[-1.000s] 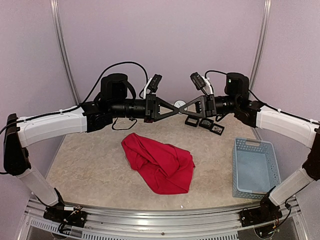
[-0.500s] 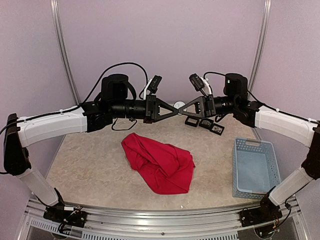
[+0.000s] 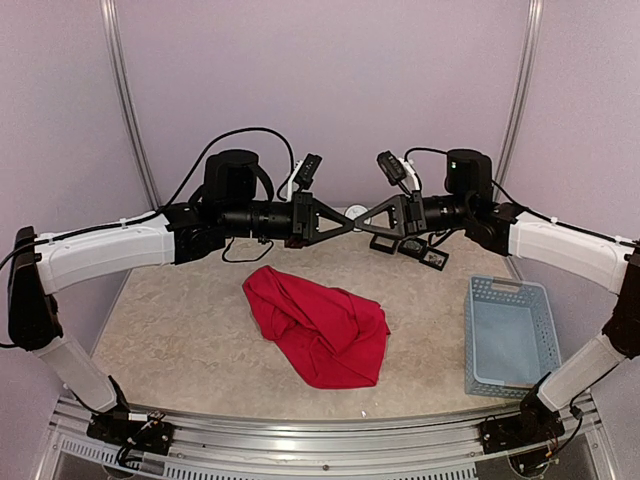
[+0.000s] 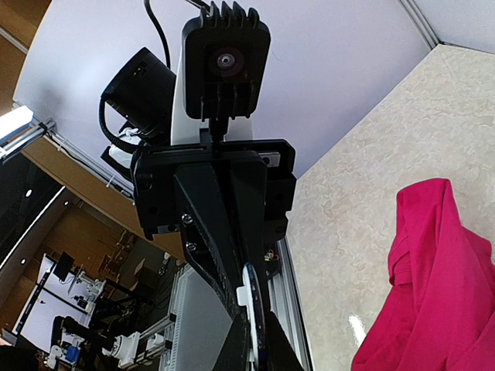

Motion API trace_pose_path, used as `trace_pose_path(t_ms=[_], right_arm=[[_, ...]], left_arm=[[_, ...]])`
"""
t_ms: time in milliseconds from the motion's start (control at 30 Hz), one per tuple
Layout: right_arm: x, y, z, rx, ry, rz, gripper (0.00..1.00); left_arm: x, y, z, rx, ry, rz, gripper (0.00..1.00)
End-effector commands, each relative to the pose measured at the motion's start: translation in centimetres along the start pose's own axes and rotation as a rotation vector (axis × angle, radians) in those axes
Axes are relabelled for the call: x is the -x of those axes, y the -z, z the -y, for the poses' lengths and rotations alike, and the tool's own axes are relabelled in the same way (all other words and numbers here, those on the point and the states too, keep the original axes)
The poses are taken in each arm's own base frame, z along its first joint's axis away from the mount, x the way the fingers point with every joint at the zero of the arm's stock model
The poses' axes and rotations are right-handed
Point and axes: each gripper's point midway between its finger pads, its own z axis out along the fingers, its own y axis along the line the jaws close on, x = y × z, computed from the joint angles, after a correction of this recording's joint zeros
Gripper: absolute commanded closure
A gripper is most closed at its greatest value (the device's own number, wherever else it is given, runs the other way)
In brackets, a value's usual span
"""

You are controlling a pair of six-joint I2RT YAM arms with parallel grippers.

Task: Remove the brooch from the garment
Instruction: Close the brooch at the center of the board.

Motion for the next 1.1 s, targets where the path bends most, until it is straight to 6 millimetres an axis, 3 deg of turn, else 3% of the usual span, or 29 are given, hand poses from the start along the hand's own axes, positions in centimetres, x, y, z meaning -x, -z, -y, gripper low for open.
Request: trace_pose_path(t_ms=[0,533,867,1067], right_arm=[[-0.6,0.1,4.4,-0.181,-0.093,0.054,0.94],[0.1,1.5,5.4,-0.266,-0.095,0.13,0.96],[0.8,1.7,3.6,-0.193,-0.04,0.162,0.92],[0.6,1.7,3.7,-0.194,-0.046,0.157,0.91]], left_arm=[[-0.8,-0.3,1.8,-0.067,-0.031,-0.02,1.0],[-0.3,0.1,1.7,-0.048,-0.008,0.009,1.0],[-0.3,0.6,0.1,-0.021,0.055,0.018,1.0],[-0.2,0.7,-0.2,-0.022,0.066,0.025,1.0]])
